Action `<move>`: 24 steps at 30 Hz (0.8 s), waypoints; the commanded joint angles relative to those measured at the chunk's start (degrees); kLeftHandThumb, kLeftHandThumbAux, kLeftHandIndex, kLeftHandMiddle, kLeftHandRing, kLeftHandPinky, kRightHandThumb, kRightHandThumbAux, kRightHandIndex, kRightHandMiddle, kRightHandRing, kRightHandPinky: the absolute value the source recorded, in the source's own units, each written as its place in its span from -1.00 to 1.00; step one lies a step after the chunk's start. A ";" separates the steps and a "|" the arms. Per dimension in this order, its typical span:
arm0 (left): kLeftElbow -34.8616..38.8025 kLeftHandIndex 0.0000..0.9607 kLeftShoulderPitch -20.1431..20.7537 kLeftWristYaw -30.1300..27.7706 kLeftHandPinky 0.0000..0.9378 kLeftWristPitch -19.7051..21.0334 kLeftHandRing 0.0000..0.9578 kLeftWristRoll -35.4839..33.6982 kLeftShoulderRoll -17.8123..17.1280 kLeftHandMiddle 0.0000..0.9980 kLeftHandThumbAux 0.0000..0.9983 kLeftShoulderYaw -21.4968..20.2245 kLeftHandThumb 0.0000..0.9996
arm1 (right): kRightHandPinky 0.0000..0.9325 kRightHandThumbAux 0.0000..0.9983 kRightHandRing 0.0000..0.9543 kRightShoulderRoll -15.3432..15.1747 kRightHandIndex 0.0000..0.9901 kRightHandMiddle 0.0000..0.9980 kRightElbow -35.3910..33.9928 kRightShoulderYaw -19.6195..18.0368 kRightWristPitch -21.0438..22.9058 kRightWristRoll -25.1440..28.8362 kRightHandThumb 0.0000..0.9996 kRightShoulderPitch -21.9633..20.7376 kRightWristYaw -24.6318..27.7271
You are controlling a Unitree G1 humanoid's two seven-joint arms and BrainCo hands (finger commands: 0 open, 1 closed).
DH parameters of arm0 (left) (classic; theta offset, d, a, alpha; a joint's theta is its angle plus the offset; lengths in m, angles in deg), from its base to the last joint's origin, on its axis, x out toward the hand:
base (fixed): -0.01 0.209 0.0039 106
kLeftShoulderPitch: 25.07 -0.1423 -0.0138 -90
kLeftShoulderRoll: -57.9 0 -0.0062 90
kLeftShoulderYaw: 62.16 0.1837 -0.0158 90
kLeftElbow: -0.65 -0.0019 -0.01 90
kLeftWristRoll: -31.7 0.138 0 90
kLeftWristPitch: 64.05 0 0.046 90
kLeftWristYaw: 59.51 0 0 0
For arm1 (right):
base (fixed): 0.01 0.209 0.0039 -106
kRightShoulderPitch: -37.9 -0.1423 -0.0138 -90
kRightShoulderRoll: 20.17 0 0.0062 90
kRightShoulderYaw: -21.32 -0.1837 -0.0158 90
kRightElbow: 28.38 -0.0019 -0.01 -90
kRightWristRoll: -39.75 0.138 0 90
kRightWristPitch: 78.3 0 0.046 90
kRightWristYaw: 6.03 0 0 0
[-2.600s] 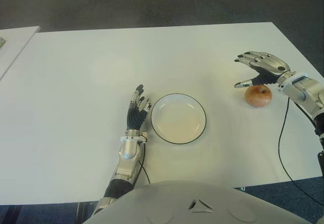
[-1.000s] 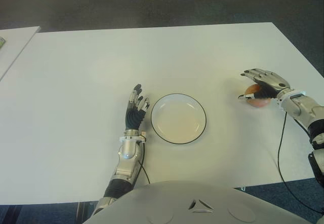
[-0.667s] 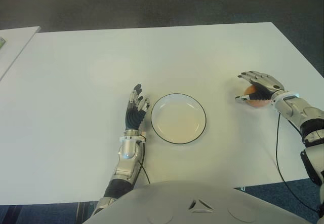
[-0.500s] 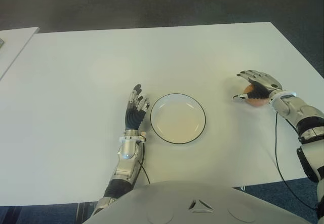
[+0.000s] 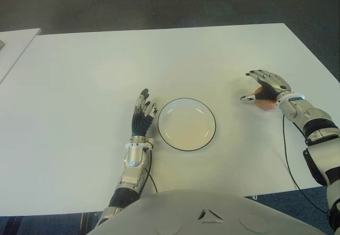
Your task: Put the apples into the plate.
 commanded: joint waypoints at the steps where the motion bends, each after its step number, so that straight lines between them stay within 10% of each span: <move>1: -7.30 -1.00 -4.73 -0.90 -1.00 -0.12 -1.00 2.14 -2.47 -1.00 0.38 -0.90 -1.00 | -1.00 -0.21 -1.00 2.17 -1.00 -1.00 2.36 1.32 2.01 0.18 -0.49 1.52 -0.21; 24: -6.16 -1.00 -5.34 -2.20 -1.00 -0.27 -1.00 1.90 -2.74 -1.00 0.39 -0.99 -1.00 | -1.00 -0.21 -1.00 2.54 -1.00 -1.00 4.00 2.24 4.56 3.84 -0.55 4.46 -0.23</move>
